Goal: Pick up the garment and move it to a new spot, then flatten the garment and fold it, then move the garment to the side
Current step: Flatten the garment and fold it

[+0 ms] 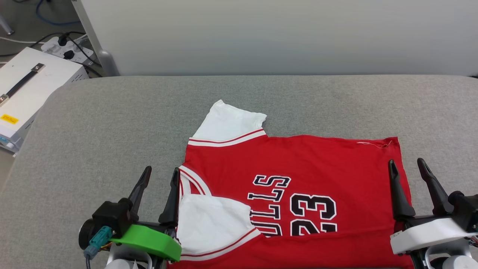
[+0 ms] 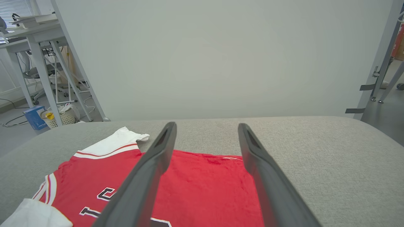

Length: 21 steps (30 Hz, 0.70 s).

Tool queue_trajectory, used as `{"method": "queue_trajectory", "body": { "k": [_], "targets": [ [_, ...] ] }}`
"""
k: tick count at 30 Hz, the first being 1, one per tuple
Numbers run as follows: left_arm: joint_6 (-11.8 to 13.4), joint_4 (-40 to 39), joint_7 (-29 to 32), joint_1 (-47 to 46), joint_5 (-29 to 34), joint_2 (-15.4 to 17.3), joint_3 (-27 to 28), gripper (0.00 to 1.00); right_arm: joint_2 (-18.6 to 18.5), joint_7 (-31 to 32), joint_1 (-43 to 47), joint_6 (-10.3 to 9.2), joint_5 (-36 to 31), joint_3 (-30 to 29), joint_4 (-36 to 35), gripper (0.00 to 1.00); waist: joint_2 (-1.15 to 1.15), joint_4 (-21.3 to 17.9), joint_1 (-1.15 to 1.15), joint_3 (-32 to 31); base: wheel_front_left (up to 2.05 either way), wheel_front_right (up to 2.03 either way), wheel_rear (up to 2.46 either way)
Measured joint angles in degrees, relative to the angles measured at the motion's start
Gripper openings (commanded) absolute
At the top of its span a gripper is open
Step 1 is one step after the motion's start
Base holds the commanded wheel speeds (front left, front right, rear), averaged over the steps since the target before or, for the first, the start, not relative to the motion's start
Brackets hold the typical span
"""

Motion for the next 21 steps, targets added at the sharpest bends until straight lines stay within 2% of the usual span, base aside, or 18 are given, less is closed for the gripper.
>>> {"method": "queue_trajectory", "body": {
  "k": [7,15,18,21],
  "targets": [
    [-1.36,1.57,0.01,-0.07,1.42,-1.45,1.74,1.0,0.03,-0.05,-0.09,0.0,0.0,0.13,0.67,1.0,0.0,-0.36,0.0,0.48,0.0,0.0,0.0],
    [-1.96,1.43,0.01,-1.34,2.83,-1.44,2.29,1.0,-0.02,-0.47,-1.43,0.0,0.01,1.23,0.49,1.0,0.0,-1.18,0.0,2.83,0.0,0.0,0.0],
    [-2.05,2.8,0.11,-4.34,2.76,0.46,0.44,1.0,-0.02,-0.42,-3.01,0.0,0.0,1.68,-0.21,1.0,0.0,-1.78,0.0,4.55,0.0,0.0,0.0],
    [-2.27,3.5,2.77,-9.75,0.27,3.6,-2.69,1.0,-0.02,-0.42,-4.54,0.0,-0.01,2.03,-0.85,1.0,0.0,-2.54,0.0,6.61,0.0,0.0,0.0]
  ]
}}
